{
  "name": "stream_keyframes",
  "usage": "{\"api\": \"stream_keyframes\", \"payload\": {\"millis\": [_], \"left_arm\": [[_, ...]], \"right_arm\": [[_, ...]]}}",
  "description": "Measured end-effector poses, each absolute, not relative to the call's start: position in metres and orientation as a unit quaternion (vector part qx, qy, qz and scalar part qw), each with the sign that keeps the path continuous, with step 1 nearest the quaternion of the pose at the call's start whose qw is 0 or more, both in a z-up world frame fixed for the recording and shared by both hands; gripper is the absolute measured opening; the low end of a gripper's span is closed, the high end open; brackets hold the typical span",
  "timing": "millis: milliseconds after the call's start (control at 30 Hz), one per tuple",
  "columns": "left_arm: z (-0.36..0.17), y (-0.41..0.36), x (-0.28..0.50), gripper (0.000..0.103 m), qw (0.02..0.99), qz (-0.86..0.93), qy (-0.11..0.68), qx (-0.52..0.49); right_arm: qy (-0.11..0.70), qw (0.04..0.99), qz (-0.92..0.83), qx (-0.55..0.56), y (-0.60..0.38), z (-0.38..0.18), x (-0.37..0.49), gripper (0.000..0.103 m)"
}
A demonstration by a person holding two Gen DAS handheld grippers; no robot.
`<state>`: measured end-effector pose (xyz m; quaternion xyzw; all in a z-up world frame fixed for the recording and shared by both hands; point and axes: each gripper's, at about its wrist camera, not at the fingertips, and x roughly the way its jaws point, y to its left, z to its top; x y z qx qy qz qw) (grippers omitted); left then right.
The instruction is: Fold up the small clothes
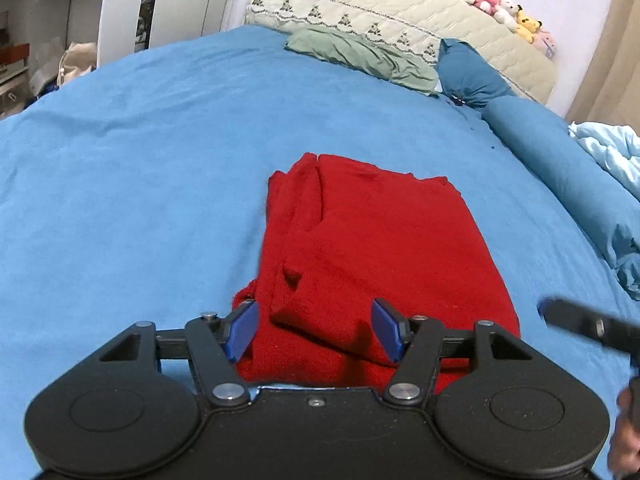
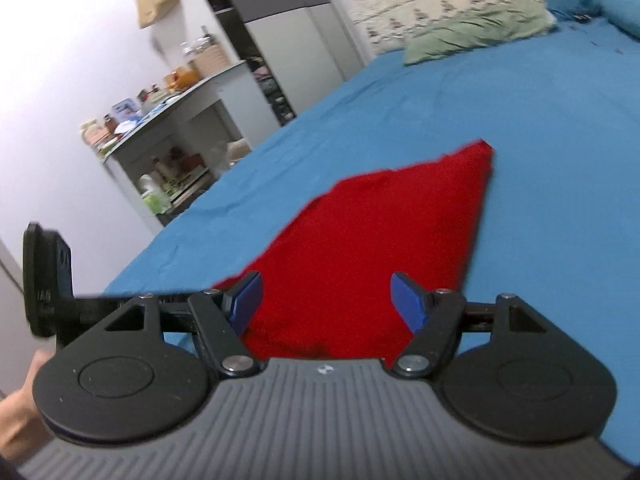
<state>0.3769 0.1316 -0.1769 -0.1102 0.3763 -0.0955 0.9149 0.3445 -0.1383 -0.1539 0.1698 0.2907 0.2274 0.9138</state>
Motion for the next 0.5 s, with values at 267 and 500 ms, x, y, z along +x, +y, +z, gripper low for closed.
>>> {"api": "stream_keyframes", "payload": {"millis": [267, 500], "left_arm": [[-0.180, 0.125, 0.387, 0.048, 0.913, -0.098, 0.385, -0.096], [-0.188, 0.119, 0.413, 0.014, 0.905, -0.095, 0.405, -0.087]], "right_arm": [[0.298, 0.908, 0.204, 0.213, -0.159, -0.175, 0.324, 0.086], [0.292, 0.912, 0.208, 0.200, -0.151, -0.173, 0.326, 0.086]]}}
